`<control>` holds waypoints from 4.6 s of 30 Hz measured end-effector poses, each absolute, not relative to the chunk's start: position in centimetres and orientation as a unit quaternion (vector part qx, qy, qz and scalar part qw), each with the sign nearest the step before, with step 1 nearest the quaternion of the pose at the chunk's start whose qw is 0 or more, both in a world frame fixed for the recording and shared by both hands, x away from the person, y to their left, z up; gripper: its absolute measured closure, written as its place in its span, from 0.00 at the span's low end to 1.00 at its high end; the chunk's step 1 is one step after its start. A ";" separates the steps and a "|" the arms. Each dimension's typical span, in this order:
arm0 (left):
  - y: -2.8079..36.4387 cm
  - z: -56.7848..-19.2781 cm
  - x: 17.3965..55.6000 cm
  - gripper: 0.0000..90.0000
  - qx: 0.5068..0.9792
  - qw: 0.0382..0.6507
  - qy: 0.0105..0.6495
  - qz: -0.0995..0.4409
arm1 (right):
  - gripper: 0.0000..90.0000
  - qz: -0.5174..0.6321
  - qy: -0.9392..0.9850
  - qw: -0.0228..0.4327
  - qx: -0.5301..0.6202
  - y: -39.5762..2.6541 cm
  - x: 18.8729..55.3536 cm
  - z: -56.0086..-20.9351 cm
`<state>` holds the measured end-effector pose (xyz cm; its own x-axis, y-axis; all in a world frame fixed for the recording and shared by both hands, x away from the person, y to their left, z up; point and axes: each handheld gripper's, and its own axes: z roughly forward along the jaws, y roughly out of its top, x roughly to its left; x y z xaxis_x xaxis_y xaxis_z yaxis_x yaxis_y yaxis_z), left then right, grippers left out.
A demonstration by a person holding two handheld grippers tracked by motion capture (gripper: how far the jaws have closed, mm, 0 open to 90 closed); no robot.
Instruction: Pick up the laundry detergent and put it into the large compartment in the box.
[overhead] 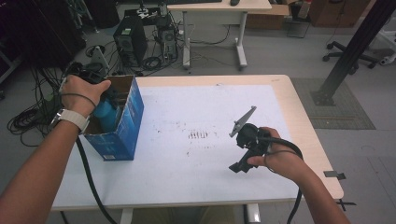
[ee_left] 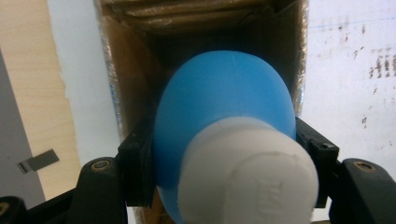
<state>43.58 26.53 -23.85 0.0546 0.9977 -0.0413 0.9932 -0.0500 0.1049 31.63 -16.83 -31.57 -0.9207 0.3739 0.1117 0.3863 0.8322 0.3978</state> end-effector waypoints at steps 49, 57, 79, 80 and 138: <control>27.3 -27.6 43.6 0.41 0.729 0.048 0.682 0.023 | 0.12 -0.210 -0.956 0.017 -0.204 -17.1 31.4 -31.8; 27.8 -27.7 43.8 0.39 0.729 0.056 0.682 0.014 | 0.12 -0.209 -0.956 0.019 -0.204 -16.9 31.5 -31.9; 27.6 -28.0 43.9 0.28 0.735 0.051 0.676 0.009 | 0.12 -0.207 -0.957 0.021 -0.200 -16.6 31.5 -32.0; 27.6 -28.0 43.9 0.27 0.735 0.052 0.676 0.009 | 0.12 -0.206 -0.958 0.021 -0.200 -16.6 31.5 -32.0; 27.2 -25.1 43.2 0.16 0.747 0.071 0.660 0.028 | 0.12 -0.204 -0.959 0.024 -0.196 -16.2 31.3 -32.1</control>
